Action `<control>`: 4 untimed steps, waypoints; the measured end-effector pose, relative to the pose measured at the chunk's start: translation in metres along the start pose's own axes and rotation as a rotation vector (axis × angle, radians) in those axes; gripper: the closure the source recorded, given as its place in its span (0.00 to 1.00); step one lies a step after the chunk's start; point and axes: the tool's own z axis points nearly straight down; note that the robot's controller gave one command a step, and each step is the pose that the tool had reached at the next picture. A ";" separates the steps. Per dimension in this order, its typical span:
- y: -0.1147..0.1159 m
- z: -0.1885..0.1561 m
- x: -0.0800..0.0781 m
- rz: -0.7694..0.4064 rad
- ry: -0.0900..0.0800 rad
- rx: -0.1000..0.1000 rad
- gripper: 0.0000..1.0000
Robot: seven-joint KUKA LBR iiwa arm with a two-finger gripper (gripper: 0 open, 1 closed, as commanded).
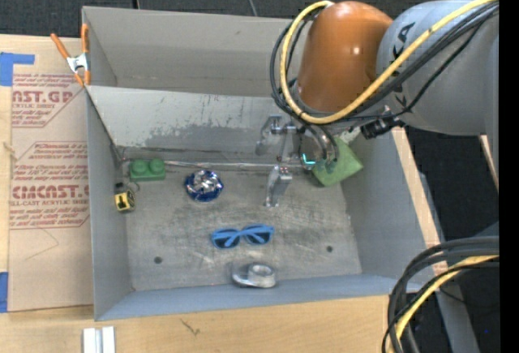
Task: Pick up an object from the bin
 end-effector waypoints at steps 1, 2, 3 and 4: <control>0.018 0.126 0.050 -0.133 -0.019 0.000 0.00; 0.022 0.096 0.062 -0.192 -0.008 0.001 0.00; 0.018 0.098 0.067 -0.170 -0.005 0.000 0.00; 0.015 0.124 0.069 -0.065 -0.018 -0.003 0.00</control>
Offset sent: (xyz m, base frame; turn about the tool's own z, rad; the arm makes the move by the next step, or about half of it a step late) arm -0.0536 0.0178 -0.1268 -0.1340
